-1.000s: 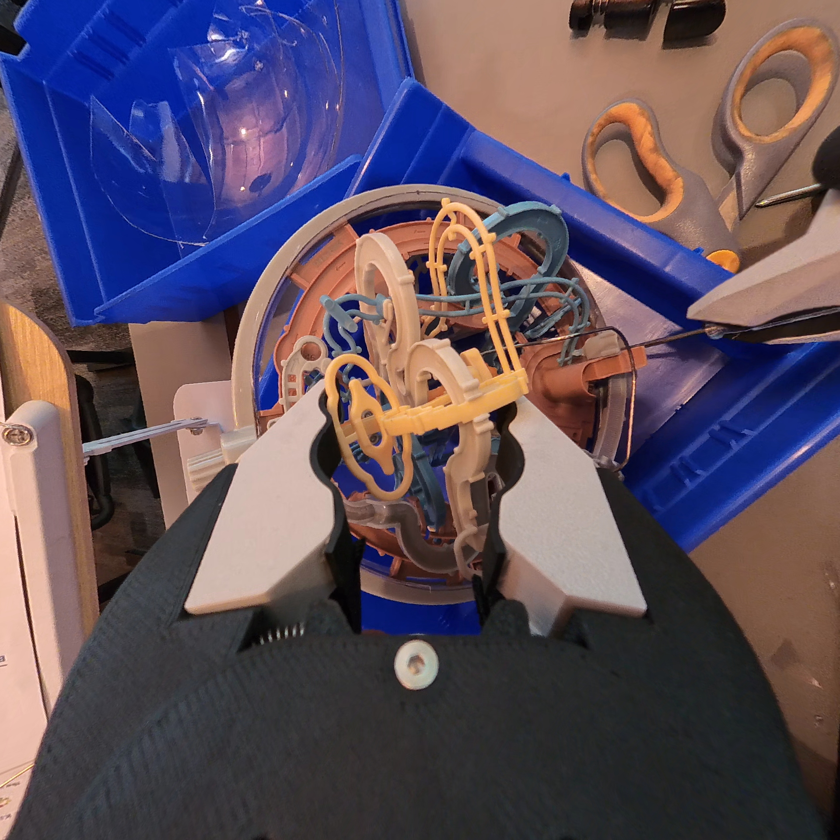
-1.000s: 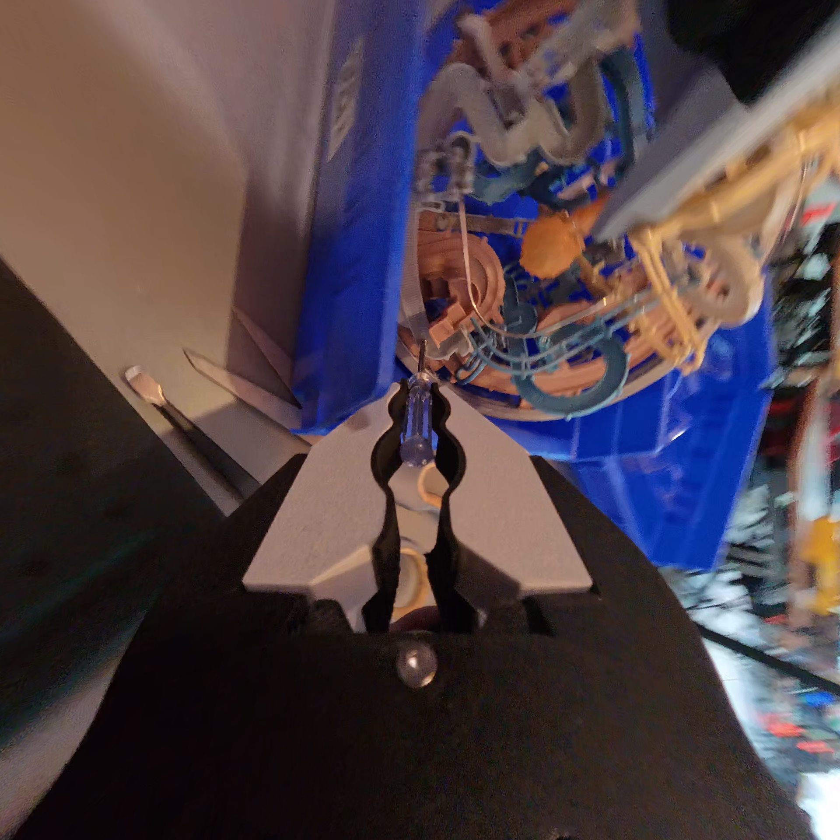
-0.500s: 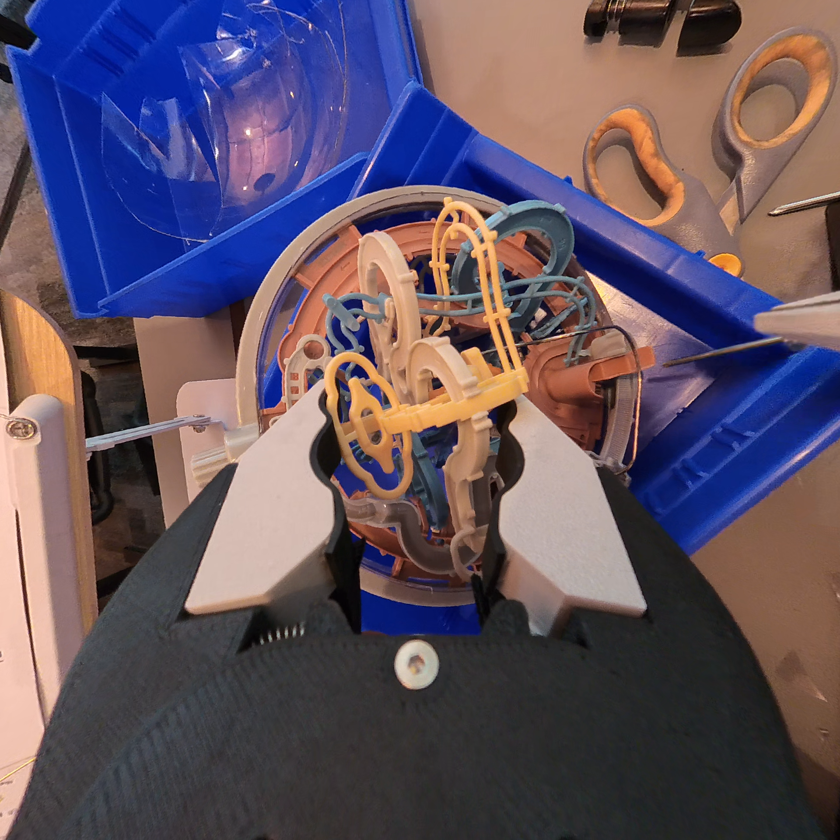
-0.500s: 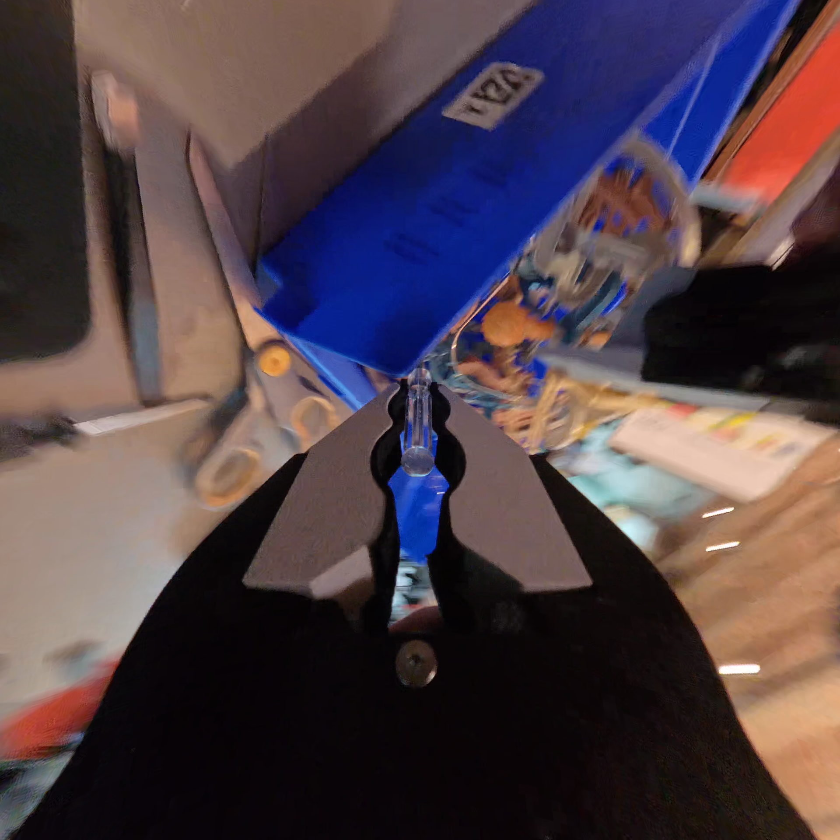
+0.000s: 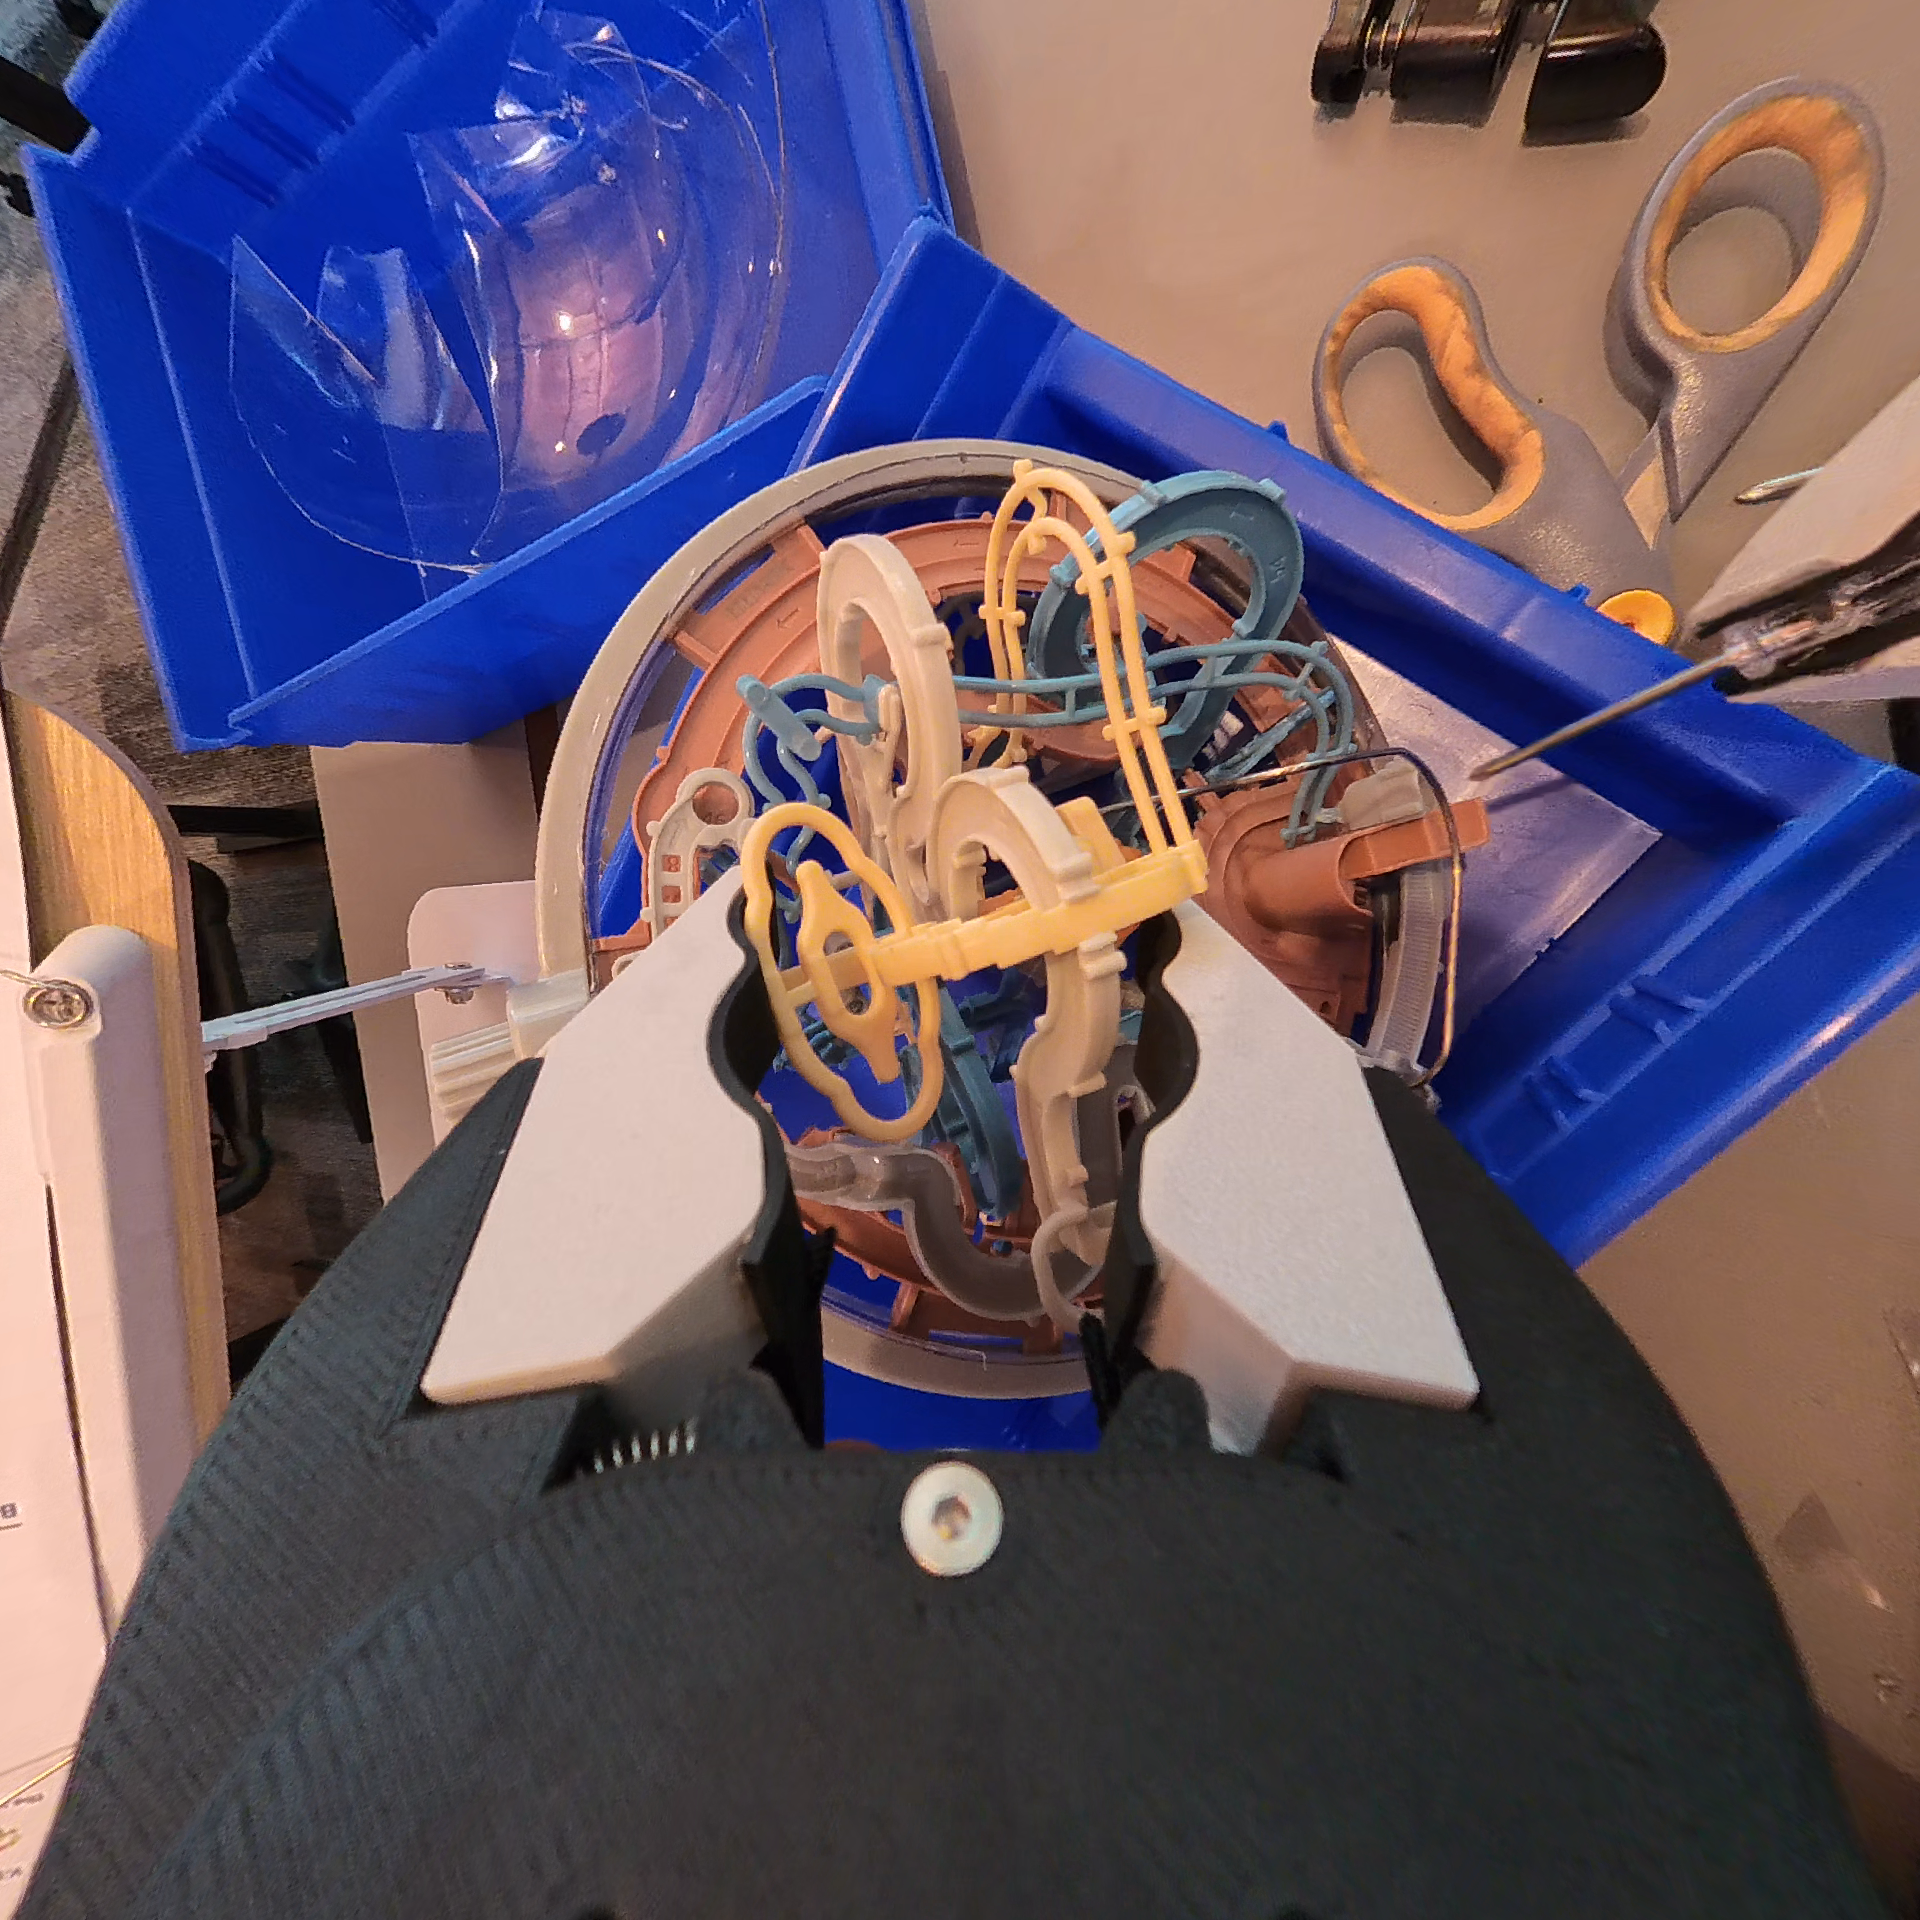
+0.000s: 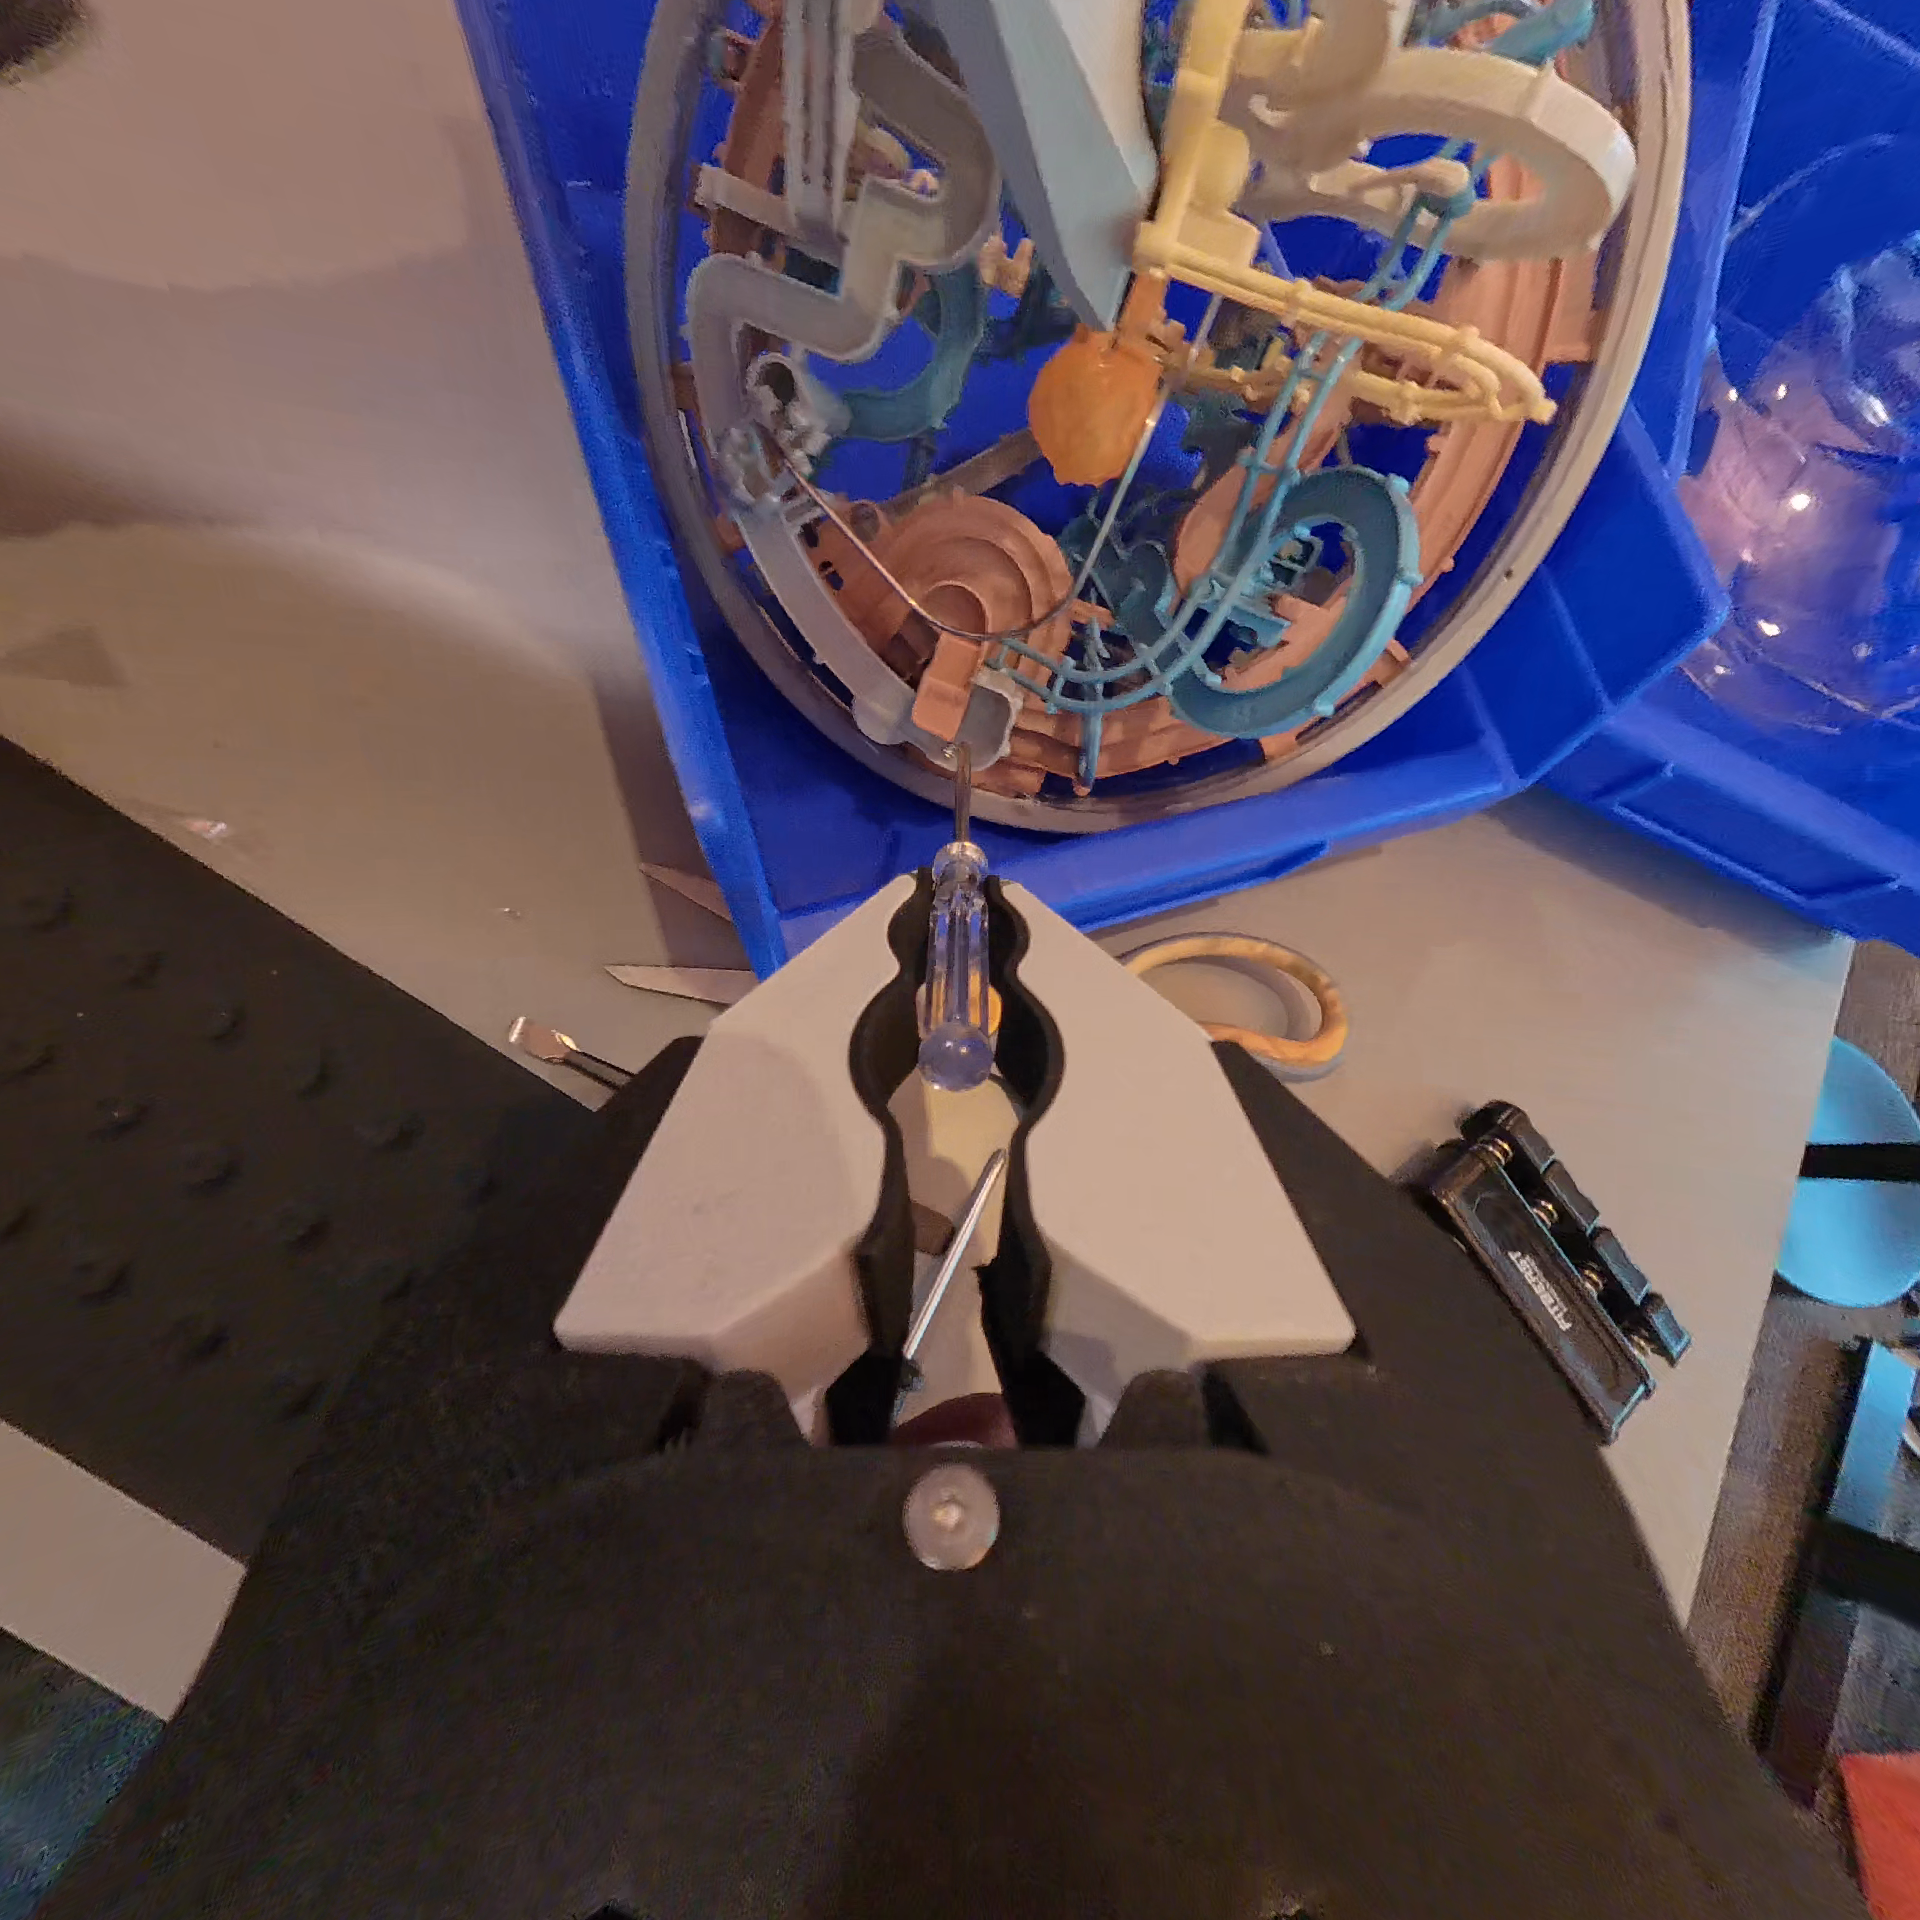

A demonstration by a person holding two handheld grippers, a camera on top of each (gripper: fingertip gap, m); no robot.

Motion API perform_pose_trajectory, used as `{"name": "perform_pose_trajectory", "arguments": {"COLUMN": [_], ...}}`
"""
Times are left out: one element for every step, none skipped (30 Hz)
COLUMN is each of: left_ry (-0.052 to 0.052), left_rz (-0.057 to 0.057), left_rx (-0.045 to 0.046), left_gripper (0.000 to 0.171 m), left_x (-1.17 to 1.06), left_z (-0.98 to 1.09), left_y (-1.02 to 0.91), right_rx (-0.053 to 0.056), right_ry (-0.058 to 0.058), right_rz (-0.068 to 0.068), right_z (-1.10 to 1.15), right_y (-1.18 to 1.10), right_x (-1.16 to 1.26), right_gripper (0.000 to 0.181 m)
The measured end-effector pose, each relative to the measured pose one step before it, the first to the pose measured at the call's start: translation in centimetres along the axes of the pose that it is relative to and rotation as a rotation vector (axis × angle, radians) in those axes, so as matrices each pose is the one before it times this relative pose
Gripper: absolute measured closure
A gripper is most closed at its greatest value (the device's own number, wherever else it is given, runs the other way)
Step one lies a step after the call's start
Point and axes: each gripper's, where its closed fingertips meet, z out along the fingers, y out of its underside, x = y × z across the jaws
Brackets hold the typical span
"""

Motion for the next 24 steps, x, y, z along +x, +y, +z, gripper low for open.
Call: {"name": "perform_pose_trajectory", "arguments": {"left_ry": [-0.0002,-0.0012,0.0002,0.001,0.0018,0.0021,0.0017,0.0012,0.0007,0.0005,0.0001,0.0,0.0003,-0.0001,0.0019,0.0,0.0005,-0.0007,-0.0007,0.0,-0.0002,-0.0004,-0.0008,-0.0004], "left_rz": [-0.0011,0.001,-0.0004,-0.0003,-0.0009,-0.0008,-0.0009,-0.0006,0.0,0.0,0.0,0.0003,0.0002,0.0015,-0.0019,0.0005,-0.0005,0.001,0.001,-0.0004,0.0001,-0.0003,0.0001,-0.0003], "left_rx": [-0.00046,-0.00122,0.00011,0.00088,0.00186,0.00243,0.00205,0.00129,0.00066,0.00056,0.00018,0.00002,0.00045,0.00059,0.00185,-0.00011,0.0003,-0.00085,-0.00014,-0.00002,-0.00048,-0.00027,-0.00063,-0.0004], "left_gripper": [0.104,0.104,0.104,0.104,0.104,0.104,0.104,0.104,0.104,0.104,0.104,0.104,0.104,0.104,0.104,0.104,0.104,0.104,0.104,0.104,0.104,0.104,0.104,0.104], "left_x": [0.016,0.006,0.006,-0.005,-0.001,0.0,-0.015,-0.004,-0.009,0.005,0.001,0.006,0.003,-0.009,0.001,0.004,0.003,0.001,0.011,0.002,0.011,-0.013,-0.001,0.009], "left_z": [-0.012,-0.001,-0.002,0.012,0.002,0.003,-0.001,0.009,-0.005,0.001,0.001,-0.01,0.008,0.015,-0.017,0.016,-0.015,0.004,0.01,-0.005,0.003,0.003,0.015,-0.004], "left_y": [-0.037,-0.004,-0.024,-0.005,0.005,0.006,-0.003,0.007,0.004,0.001,-0.002,-0.012,0.007,0.018,-0.026,0.01,-0.012,-0.001,0.003,-0.013,0.003,0.003,0.008,-0.002], "right_rx": [-0.0099,-0.0109,-0.0195,-0.0193,-0.0152,-0.0097,0.0006,0.0073,-0.0014,-0.0089,-0.0053,-0.0057,-0.0091,-0.0021,0.003,-0.0034,-0.0031,0.0006,-0.0018,-0.0011,-0.0007,-0.0004,-0.0013,-0.0001], "right_ry": [-0.0112,-0.0192,0.002,0.0082,0.0093,0.0083,-0.0036,-0.0099,-0.001,0.0014,-0.0015,-0.0006,0.0018,0.003,0.0021,0.0026,0.0016,-0.0001,0.0002,-0.0004,-0.0002,0.0,0.0014,0.0027], "right_rz": [0.0004,-0.0066,-0.0064,-0.013,-0.0104,-0.0025,0.0024,0.0038,0.0036,-0.0028,-0.0029,0.0025,0.0004,-0.0039,0.0002,0.0043,0.0023,-0.0012,0.0016,0.002,0.0016,0.002,0.0026,-0.0062], "right_z": [0.162,0.245,0.175,0.129,0.151,0.109,0.091,0.044,0.11,0.174,0.184,0.2,0.187,0.101,0.042,0.073,0.073,0.047,0.033,0.011,0.043,0.076,0.08,0.033], "right_y": [0.144,0.082,0.162,0.154,0.093,0.013,-0.162,-0.247,-0.11,0.033,-0.004,0.029,0.098,0.02,-0.068,-0.005,0.006,-0.046,0.0,0.025,0.018,-0.006,-0.02,-0.054], "right_x": [-0.135,-0.31,-0.014,0.06,0.158,0.198,0.066,-0.046,0.094,0.131,0.08,0.069,0.082,0.083,0.079,0.112,0.107,0.052,0.04,0.037,0.048,0.058,0.081,0.035], "right_gripper": [0.175,0.175,0.175,0.175,0.175,0.175,0.175,0.175,0.175,0.175,0.175,0.175,0.175,0.175,0.175,0.175,0.175,0.175,0.175,0.175,0.175,0.175,0.175,0.175]}}
